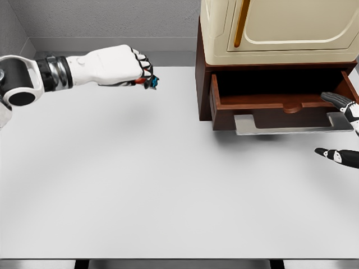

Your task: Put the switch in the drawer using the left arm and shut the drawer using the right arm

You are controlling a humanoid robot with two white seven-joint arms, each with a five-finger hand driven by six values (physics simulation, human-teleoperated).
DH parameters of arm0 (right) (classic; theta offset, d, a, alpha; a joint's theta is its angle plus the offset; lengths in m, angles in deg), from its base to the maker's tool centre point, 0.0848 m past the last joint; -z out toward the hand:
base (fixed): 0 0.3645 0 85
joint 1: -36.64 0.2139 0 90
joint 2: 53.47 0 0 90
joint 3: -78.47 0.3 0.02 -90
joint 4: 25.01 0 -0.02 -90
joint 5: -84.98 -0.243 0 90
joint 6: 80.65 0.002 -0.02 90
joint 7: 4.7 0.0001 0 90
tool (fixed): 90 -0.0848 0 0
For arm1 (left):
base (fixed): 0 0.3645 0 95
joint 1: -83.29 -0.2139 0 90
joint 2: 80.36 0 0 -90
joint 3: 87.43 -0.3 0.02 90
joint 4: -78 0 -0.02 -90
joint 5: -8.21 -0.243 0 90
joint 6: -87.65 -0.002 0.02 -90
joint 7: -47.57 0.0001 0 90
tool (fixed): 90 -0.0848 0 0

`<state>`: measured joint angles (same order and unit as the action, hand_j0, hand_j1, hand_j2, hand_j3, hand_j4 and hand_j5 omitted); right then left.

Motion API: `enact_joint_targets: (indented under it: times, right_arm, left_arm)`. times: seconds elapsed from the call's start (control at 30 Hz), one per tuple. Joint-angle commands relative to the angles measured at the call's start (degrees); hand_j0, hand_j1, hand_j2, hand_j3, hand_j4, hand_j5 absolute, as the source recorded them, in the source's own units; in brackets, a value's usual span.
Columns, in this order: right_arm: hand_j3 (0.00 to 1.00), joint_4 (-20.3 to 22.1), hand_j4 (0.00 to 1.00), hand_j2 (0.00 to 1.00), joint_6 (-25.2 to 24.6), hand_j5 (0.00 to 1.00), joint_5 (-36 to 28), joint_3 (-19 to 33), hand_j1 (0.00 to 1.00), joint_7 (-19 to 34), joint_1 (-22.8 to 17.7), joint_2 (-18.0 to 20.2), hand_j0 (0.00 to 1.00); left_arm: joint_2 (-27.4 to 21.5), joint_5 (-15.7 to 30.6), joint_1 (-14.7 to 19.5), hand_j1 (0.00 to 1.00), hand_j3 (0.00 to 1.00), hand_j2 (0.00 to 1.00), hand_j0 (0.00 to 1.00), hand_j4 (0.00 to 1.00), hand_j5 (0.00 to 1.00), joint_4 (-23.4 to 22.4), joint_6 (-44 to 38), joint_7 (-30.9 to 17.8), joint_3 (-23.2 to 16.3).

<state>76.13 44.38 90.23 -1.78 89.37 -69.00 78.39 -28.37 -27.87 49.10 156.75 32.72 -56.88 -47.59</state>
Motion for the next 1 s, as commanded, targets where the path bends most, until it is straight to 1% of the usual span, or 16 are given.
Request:
enact_joint_targets:
  times: [0.0, 0.1, 0.27, 0.33, 0.47, 0.8, 0.97]
  right_arm:
    - [1.00, 0.03, 1.00, 1.00, -0.03, 1.00, -0.42, 0.01, 1.00, -0.03, 0.00, 0.06, 1.00]
    - [1.00, 0.03, 1.00, 1.00, -0.03, 1.00, -0.33, 0.01, 1.00, -0.03, 0.00, 0.06, 1.00]
    - [1.00, 0.03, 1.00, 1.00, -0.03, 1.00, -0.42, 0.01, 1.00, -0.03, 0.00, -0.02, 1.00]
    - [1.00, 0.03, 1.00, 1.00, -0.03, 1.00, -0.42, 0.01, 1.00, -0.03, 0.00, -0.02, 1.00]
    - [1.00, 0.03, 1.00, 1.00, -0.03, 1.00, -0.42, 0.01, 1.00, -0.03, 0.00, -0.02, 1.00]
    - [1.00, 0.03, 1.00, 1.00, -0.03, 1.00, -0.42, 0.01, 1.00, -0.03, 0.00, -0.02, 1.00]
    - [1.00, 0.03, 1.00, 1.00, -0.03, 1.00, -0.42, 0.01, 1.00, -0.03, 0.00, -0.02, 1.00]
  left_arm:
    - [1.27, 0.30, 0.09, 0.42, 0.42, 0.42, 0.42, 0.42, 0.42, 0.00, -0.08, 0.04, -0.47]
    - [2.06, 0.30, 0.79, 0.43, 0.43, 0.43, 0.43, 0.43, 0.43, 0.00, -0.08, 0.04, -1.35]
    - [3.82, 0.22, 2.02, 0.43, 0.43, 0.43, 0.43, 0.43, 0.43, 0.00, -0.08, 0.04, -1.61]
    - [4.88, 0.22, 2.72, 0.43, 0.43, 0.43, 0.43, 0.43, 0.43, -0.08, -0.08, 0.04, -2.58]
    - [5.84, 0.22, 3.34, 0.43, 0.43, 0.43, 0.43, 0.43, 0.43, 0.00, -0.08, 0.04, -3.28]
    - [5.93, 0.39, 3.60, 0.43, 0.43, 0.43, 0.43, 0.43, 0.43, 3.69, -0.08, 0.04, -3.63]
    - [7.25, 0.39, 4.31, 0.43, 0.43, 0.43, 0.43, 0.43, 0.43, 4.05, -0.08, 0.04, -3.72]
